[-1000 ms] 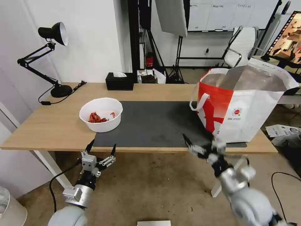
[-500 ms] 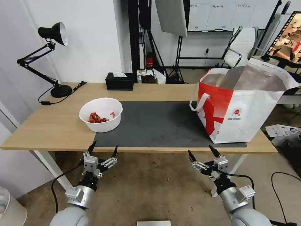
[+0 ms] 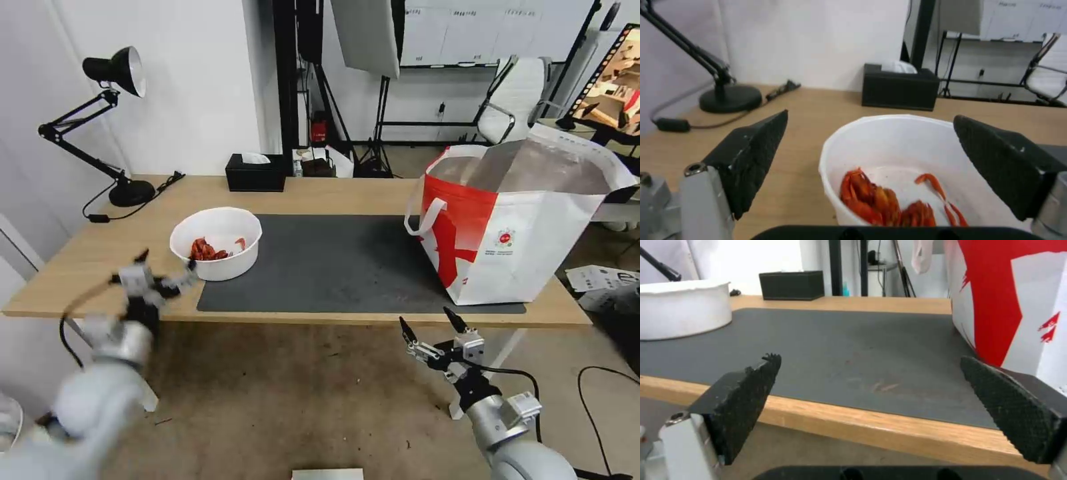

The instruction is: Pick up the trash from the table and place it into the takeout bag.

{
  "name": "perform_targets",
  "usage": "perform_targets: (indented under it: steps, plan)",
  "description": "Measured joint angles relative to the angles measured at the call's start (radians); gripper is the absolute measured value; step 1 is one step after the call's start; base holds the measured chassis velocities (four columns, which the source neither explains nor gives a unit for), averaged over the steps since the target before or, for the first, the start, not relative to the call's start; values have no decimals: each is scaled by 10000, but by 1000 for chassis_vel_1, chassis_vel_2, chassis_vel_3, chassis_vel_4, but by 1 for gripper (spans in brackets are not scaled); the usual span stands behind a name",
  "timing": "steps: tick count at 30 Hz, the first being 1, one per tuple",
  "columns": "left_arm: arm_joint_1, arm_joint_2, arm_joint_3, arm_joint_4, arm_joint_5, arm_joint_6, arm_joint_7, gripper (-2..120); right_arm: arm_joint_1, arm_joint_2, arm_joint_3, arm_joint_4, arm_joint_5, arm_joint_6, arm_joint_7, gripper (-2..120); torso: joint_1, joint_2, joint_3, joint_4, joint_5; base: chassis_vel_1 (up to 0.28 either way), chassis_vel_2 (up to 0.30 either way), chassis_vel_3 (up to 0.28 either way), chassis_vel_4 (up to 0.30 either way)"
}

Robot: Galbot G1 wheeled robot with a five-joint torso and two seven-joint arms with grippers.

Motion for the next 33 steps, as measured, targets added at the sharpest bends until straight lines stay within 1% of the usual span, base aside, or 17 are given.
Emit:
perform_targets:
  steps: [1,3,4,5,8,9,11,12,16,20,23,24,27,28,31,32,33]
  plan:
    - [0,0,0,0,0,0,0,100,0,0,0,0,0,0,0,100,0,0,0,0,0,0,0,0,0]
    - [-1342,387,646,855,-1638,977,-12,100,5,-2,-1,0,3,-3,3,100,0,0,1,2,-6,0,0,0,0]
    - [-1870,513,950,1223,-2206,1467,-15,100,6,-2,-2,0,6,-3,4,100,0,0,0,1,-2,0,0,0,0]
    - [-1870,513,950,1223,-2206,1467,-15,100,6,-2,-2,0,6,-3,4,100,0,0,0,1,-2,0,0,0,0]
    - [-3280,711,1882,2434,-3113,2940,-23,100,10,-5,-6,0,8,-6,4,100,0,0,0,4,-7,0,0,0,0]
    - [-3280,711,1882,2434,-3113,2940,-23,100,10,-5,-6,0,8,-6,4,100,0,0,0,4,-7,0,0,0,0]
    - [-3769,687,2254,2944,-3273,3512,-21,100,12,-5,-8,0,9,-7,6,100,0,0,1,4,-2,0,0,0,0]
    - [-3769,687,2254,2944,-3273,3512,-21,100,12,-5,-8,0,9,-7,6,100,0,0,1,4,-2,0,0,0,0]
    - [-4429,338,2704,3736,-3547,4137,-63,100,14,-7,-10,-1,13,-10,7,100,0,0,0,4,-5,0,0,0,0]
    - [-4596,189,2744,3901,-4000,4312,-386,100,16,-7,-10,0,13,-10,7,100,-1,0,0,4,-1,0,0,0,0]
    - [-4680,134,2759,3961,-4320,4410,-641,88,18,-7,-10,0,14,-10,8,100,-2,0,-1,3,-2,0,0,0,0]
    - [-4680,134,2759,3961,-4320,4410,-641,88,18,-7,-10,0,14,-10,8,100,-2,0,-1,3,-2,0,0,0,0]
    - [-4683,134,2763,3962,-4502,4406,-726,74,18,-8,-11,0,14,-10,7,100,-2,0,-1,4,-2,0,0,0,0]
    - [-4683,134,2763,3962,-4502,4406,-726,74,18,-8,-11,0,14,-10,7,100,-2,0,-1,4,-2,0,0,0,0]
    - [-4670,133,2764,3915,-4614,4360,-773,58,19,-8,-11,0,15,-11,8,100,-2,0,-1,4,-2,0,0,0,0]
    - [-4670,133,2764,3915,-4614,4360,-773,58,19,-8,-11,0,15,-11,8,100,-2,0,-1,4,-2,0,0,0,0]
    - [-4664,124,2773,3888,-4641,4344,-786,55,20,-8,-11,0,15,-11,8,100,-2,0,-1,4,-1,0,0,0,0]
